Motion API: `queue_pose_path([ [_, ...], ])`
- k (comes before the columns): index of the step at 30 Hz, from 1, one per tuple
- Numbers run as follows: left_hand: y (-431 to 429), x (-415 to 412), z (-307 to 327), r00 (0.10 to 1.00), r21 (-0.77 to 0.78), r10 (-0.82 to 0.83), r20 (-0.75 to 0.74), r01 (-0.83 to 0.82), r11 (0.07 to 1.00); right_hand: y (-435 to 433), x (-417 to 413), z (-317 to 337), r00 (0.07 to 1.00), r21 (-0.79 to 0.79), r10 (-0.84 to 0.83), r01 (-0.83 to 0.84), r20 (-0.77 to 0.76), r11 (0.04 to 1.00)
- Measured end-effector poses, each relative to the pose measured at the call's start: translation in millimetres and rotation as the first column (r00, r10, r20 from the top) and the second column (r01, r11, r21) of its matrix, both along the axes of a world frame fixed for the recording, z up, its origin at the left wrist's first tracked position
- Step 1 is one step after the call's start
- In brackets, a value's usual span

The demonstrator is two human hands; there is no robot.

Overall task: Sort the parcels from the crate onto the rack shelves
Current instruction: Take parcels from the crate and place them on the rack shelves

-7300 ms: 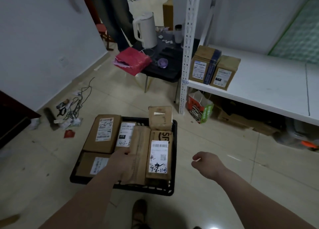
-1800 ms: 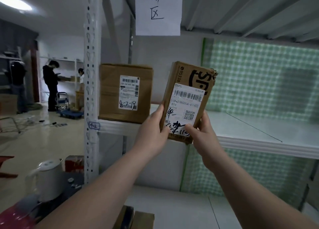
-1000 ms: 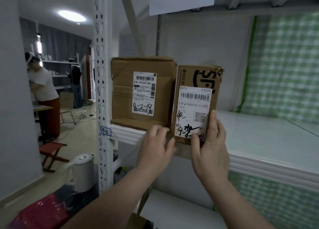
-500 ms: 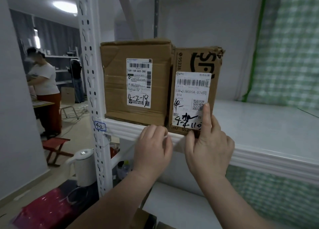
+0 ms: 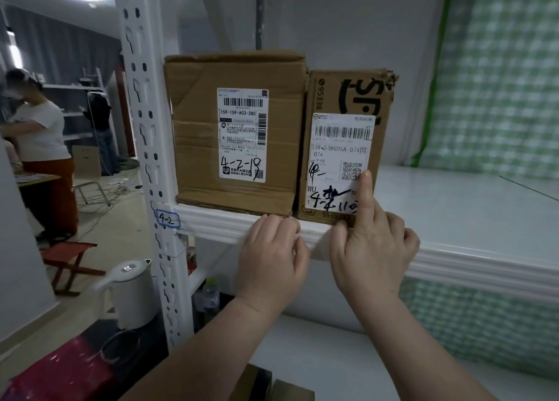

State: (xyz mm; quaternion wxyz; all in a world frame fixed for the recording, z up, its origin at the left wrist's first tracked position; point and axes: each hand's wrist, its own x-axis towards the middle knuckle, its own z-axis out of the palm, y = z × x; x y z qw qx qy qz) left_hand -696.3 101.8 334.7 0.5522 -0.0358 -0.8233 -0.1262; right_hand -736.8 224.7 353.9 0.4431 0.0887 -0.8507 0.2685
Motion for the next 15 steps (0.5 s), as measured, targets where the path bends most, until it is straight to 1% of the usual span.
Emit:
queue_pose_path([
  [2, -0.6, 0.8, 0.1, 1.000, -0.007, -0.010, 0.021, 0.011, 1.000, -0.2, 5.0, 4.0, 0.999, -0.025, 0.004, -0.003, 0.033, 1.000],
  [6, -2.0, 2.1, 1.8, 0.998, -0.016, -0.028, 0.051, 0.029, 0.999, 4.3, 11.8, 33.2, 0.980, -0.119, 0.078, -0.057, 0.183, 0.991],
  [8, -2.9, 2.9, 2.9, 0.998, -0.019, -0.038, 0.057, 0.039, 0.999, 9.5, 7.9, 51.0, 0.943, -0.191, 0.145, -0.090, 0.299, 0.978],
  [10, -3.6, 4.2, 3.6, 0.997, -0.022, -0.042, 0.067, 0.044, 0.999, 12.6, -1.1, 61.3, 0.881, -0.271, 0.245, -0.140, 0.405, 0.952],
  [13, -4.0, 5.1, 3.9, 0.995, -0.017, -0.033, 0.099, 0.035, 0.999, 14.0, -8.5, 64.7, 0.829, -0.355, 0.346, -0.193, 0.440, 0.915],
  [15, -3.7, 5.1, 4.2, 0.993, -0.011, -0.033, 0.116, 0.034, 0.999, 13.6, -6.9, 64.6, 0.816, -0.321, 0.335, -0.194, 0.472, 0.927],
])
